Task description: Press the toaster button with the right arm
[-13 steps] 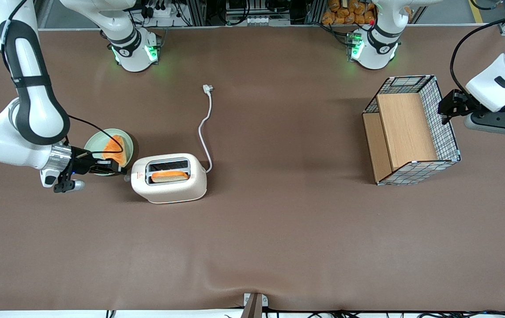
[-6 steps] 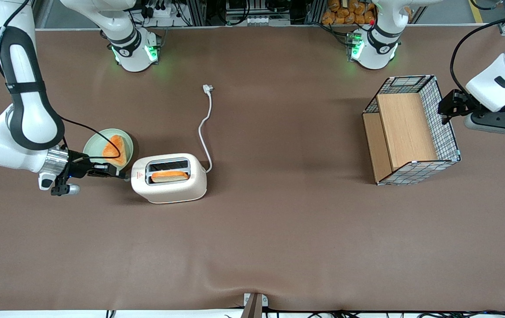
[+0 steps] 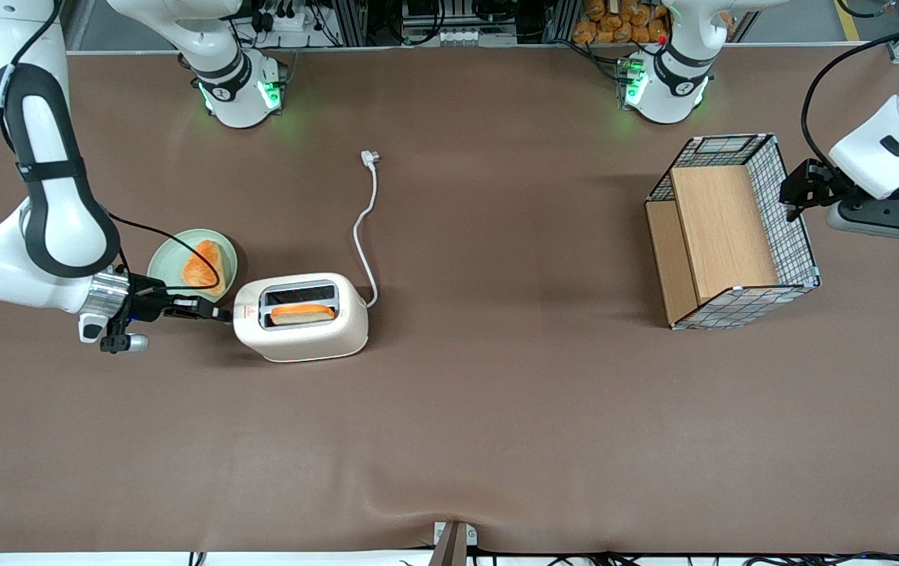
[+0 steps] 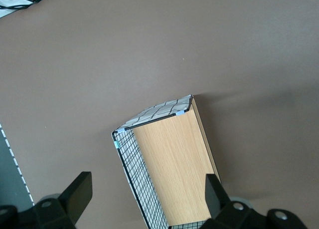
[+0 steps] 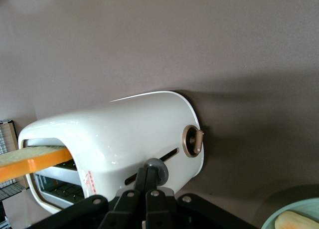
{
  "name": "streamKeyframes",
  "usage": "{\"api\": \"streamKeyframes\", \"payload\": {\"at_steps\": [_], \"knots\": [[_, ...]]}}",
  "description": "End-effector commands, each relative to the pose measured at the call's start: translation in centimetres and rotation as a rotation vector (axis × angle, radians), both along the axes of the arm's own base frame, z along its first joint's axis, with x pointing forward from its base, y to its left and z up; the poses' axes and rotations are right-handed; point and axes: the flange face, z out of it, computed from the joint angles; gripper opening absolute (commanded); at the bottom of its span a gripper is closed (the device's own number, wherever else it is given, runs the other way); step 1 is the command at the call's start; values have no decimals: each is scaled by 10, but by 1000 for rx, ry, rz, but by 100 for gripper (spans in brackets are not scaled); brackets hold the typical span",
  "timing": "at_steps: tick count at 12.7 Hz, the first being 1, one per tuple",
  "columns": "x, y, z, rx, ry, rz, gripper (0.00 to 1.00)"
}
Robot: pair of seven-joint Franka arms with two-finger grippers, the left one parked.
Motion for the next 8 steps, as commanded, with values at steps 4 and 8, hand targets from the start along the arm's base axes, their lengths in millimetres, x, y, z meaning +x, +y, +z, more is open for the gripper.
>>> {"api": "streamKeyframes", "payload": {"at_steps": [4, 8], "knots": [[4, -1, -35, 52, -17, 28, 0], [0, -3, -59, 61, -13, 60, 0]]}}
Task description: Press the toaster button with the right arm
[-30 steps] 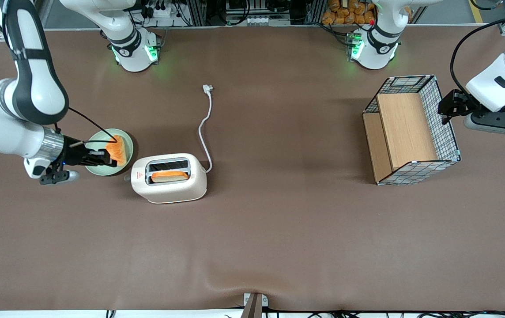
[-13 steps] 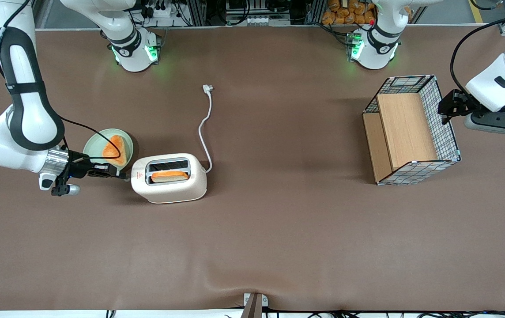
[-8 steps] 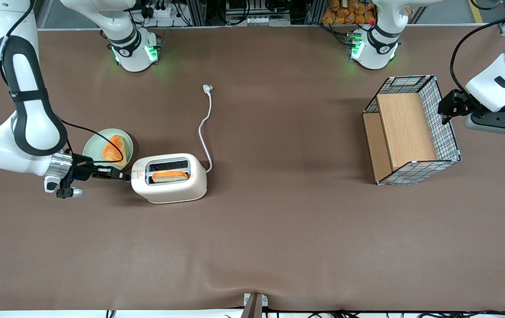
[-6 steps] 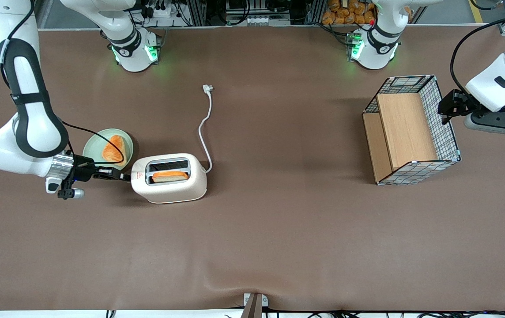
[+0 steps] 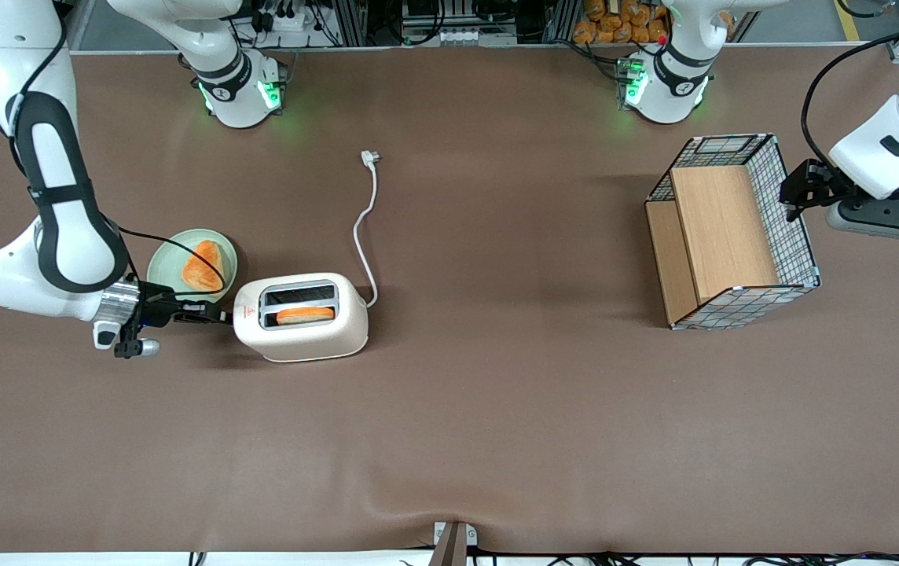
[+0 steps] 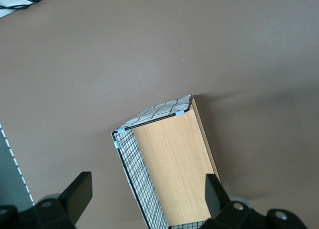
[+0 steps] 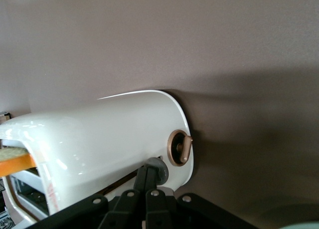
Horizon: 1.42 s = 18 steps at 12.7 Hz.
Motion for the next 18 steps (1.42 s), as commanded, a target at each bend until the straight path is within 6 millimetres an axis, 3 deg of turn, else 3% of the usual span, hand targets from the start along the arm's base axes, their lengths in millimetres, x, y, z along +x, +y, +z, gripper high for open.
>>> {"api": "streamKeyframes", "payload": {"at_steps": [1, 6, 9, 10, 11, 12, 15, 17, 18], "knots": [[0, 1, -25, 30, -7, 27, 0], [3, -3, -33, 33, -23, 53, 0], [19, -3, 5, 10, -45, 70, 0], [26, -5, 25, -35, -44, 110, 5], [33, -13, 48, -99, -34, 133, 23], [36, -14, 72, -140, -14, 167, 30], [45, -20, 157, -280, 29, 237, 64], [47, -23, 213, -420, 16, 292, 99], [44, -25, 237, -477, 4, 309, 100]]}}
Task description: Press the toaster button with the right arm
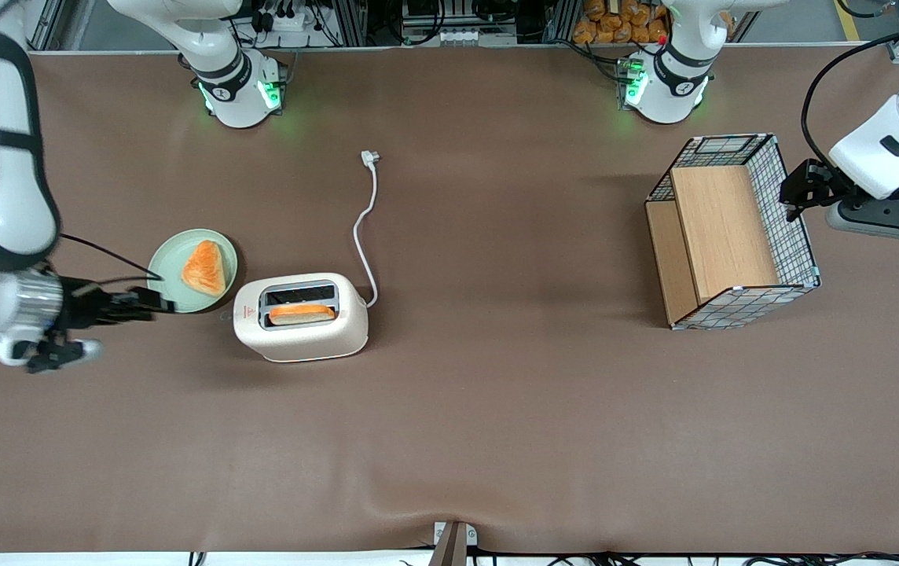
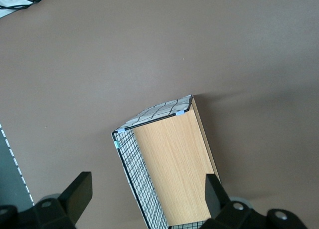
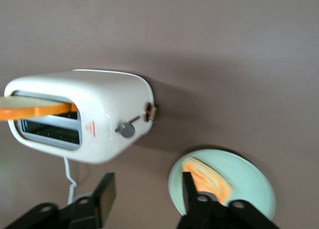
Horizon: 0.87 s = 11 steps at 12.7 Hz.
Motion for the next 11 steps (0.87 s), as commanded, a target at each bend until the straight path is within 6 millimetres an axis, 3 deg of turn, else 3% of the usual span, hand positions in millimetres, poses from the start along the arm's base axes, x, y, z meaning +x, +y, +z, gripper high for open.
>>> {"api": "streamKeyframes", "payload": {"at_steps": [1, 4, 5, 8, 11], "knots": [[-9, -5, 65, -138, -44, 27, 100], [-36, -7, 130, -235, -90, -61, 100], [-45, 4, 145, -266, -91, -113, 100], [-74, 21, 169, -313, -146, -162, 100], [-85, 16, 170, -314, -192, -173, 100]]}}
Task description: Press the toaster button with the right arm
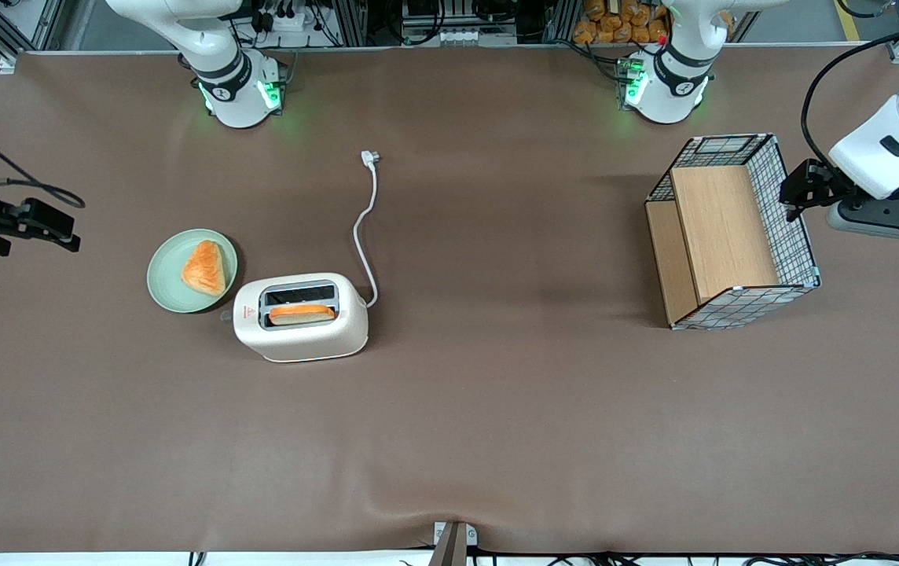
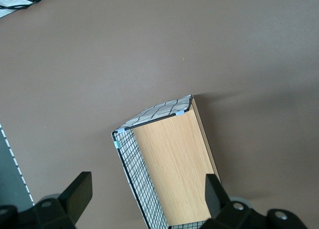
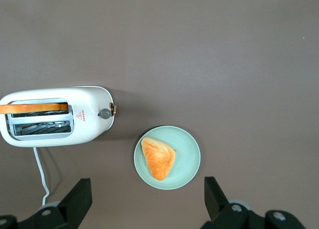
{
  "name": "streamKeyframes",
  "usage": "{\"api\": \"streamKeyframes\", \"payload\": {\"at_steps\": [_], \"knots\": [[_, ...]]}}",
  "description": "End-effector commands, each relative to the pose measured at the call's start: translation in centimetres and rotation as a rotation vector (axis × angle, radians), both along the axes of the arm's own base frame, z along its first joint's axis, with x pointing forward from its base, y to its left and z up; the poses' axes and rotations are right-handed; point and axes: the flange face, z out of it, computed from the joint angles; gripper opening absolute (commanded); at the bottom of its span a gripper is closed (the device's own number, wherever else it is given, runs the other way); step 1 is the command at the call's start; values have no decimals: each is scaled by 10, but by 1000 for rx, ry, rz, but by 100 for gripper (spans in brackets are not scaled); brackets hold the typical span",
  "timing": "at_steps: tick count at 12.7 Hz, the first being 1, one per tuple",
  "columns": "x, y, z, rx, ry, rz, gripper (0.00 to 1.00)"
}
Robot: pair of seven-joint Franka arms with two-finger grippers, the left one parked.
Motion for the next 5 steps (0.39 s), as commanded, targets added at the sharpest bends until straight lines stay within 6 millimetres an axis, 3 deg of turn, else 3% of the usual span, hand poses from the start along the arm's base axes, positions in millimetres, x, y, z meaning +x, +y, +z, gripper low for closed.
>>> {"api": "streamKeyframes", "payload": {"at_steps": [1, 5], "knots": [[-14, -5, -1, -22, -16, -19, 100], [-16, 0, 11, -11, -12, -8, 100]]}}
